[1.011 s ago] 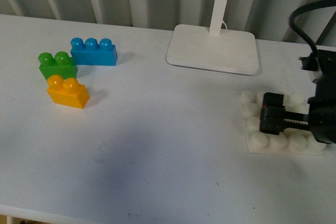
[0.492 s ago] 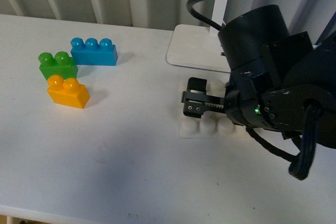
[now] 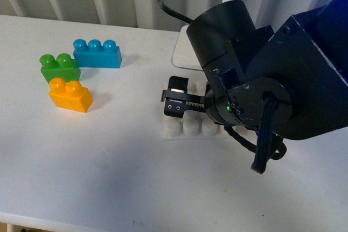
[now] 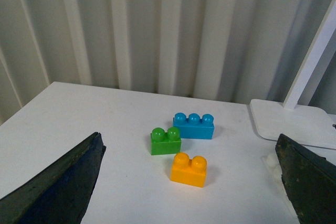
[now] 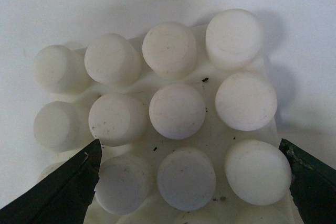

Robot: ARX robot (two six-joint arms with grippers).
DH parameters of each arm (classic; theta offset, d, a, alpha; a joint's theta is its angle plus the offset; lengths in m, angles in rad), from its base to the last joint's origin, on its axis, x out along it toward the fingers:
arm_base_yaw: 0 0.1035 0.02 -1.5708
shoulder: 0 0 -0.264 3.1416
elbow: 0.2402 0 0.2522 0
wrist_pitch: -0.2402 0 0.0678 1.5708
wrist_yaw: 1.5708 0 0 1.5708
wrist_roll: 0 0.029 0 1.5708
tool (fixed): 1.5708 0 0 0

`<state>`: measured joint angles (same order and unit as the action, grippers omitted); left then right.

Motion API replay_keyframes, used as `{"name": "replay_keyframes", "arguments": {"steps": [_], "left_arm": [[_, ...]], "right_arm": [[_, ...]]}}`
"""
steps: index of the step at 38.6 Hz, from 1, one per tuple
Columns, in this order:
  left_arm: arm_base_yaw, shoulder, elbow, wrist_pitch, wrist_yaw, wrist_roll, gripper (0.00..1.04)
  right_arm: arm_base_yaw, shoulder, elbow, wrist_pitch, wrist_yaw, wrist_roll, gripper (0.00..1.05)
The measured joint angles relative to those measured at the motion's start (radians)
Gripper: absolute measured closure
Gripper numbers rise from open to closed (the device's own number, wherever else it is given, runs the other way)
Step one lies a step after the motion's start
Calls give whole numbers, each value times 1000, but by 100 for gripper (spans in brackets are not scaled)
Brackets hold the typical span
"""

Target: Insert yellow block into base center

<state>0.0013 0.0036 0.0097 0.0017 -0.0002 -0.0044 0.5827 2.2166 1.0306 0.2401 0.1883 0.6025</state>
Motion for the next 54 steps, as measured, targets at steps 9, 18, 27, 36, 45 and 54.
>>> {"name": "replay_keyframes", "arguments": {"steps": [9, 18, 27, 36, 45, 54], "left_arm": [[0, 0, 0, 0, 0, 0, 6], [0, 0, 0, 0, 0, 0, 6], [0, 0, 0, 0, 0, 0, 6], [0, 0, 0, 0, 0, 0, 6], [0, 0, 0, 0, 0, 0, 6], [0, 0, 0, 0, 0, 0, 6]], "right_arm": [[35, 33, 71, -37, 10, 30, 9], [50, 50, 109, -57, 13, 45, 9], [63, 66, 148, -77, 12, 58, 9], [77, 82, 187, -91, 2, 78, 9], [87, 94, 213, -98, -4, 94, 9], [87, 98, 225, -100, -10, 100, 9]]}}
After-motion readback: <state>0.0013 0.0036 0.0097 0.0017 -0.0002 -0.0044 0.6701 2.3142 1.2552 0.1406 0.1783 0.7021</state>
